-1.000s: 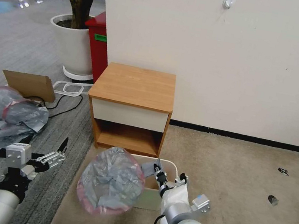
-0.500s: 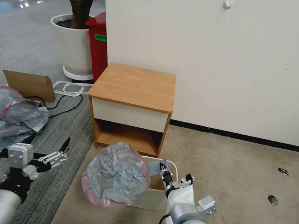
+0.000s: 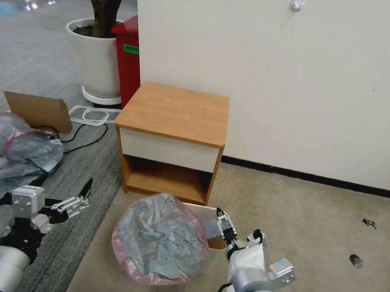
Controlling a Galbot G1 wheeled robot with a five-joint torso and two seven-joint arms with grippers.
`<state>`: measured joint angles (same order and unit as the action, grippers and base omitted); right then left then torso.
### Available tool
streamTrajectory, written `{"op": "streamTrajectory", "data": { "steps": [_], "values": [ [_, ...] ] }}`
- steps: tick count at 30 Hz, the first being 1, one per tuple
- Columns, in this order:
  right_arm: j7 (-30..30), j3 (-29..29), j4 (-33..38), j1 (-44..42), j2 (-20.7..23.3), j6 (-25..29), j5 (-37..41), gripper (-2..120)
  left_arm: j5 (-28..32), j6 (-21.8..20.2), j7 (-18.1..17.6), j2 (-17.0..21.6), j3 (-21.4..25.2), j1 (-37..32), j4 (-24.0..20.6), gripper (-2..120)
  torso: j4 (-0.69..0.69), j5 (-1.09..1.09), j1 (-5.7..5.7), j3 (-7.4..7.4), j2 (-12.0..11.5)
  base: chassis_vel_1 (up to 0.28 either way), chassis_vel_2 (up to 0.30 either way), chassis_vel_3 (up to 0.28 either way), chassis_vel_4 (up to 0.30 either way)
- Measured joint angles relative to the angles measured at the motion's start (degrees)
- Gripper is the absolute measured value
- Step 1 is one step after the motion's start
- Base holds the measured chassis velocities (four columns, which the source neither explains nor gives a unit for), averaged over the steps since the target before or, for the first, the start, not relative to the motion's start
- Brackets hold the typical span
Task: Pick up the garbage bag from the table and place it over the trash can.
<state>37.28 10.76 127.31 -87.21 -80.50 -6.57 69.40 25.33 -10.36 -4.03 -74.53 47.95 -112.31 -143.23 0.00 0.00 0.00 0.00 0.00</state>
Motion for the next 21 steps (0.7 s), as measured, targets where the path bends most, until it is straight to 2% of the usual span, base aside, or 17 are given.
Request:
{"op": "streamTrajectory", "data": {
  "steps": [6, 8, 12, 21],
  "values": [
    [0.1, -1.3, -1.6, 1.8, -0.8, 0.2, -1.6, 100, -0.3, 0.2, 0.1, -0.1, 0.0, -0.2, 0.0, 100, 0.01, 0.01, 0.0, 0.0, 0.0, 0.0, 0.0, 0.0, 0.0],
    [1.0, -1.7, -2.2, 2.9, -0.9, 0.4, -2.4, 100, -0.5, 0.6, 0.2, -0.1, 0.0, -0.3, 0.0, 100, 0.01, 0.0, 0.0, 0.0, 0.0, 0.0, 0.0, 0.0, 0.0],
    [7.0, -1.5, -0.8, 4.8, 2.0, -1.1, -2.8, 100, -1.1, 1.2, 0.8, -0.4, 0.1, -0.5, 0.0, 100, 0.0, 0.0, 0.0, 0.0, 0.0, 0.0, 0.0, 0.0, 0.0],
    [9.3, 0.8, 0.2, 6.1, 3.4, -1.8, -3.8, 100, -1.4, 1.3, 1.2, -0.5, -0.4, 0.0, 0.0, 100, 0.0, 0.0, 0.0, 0.0, 0.0, 0.0, 0.0, 0.0, 0.0]
  ]
}}
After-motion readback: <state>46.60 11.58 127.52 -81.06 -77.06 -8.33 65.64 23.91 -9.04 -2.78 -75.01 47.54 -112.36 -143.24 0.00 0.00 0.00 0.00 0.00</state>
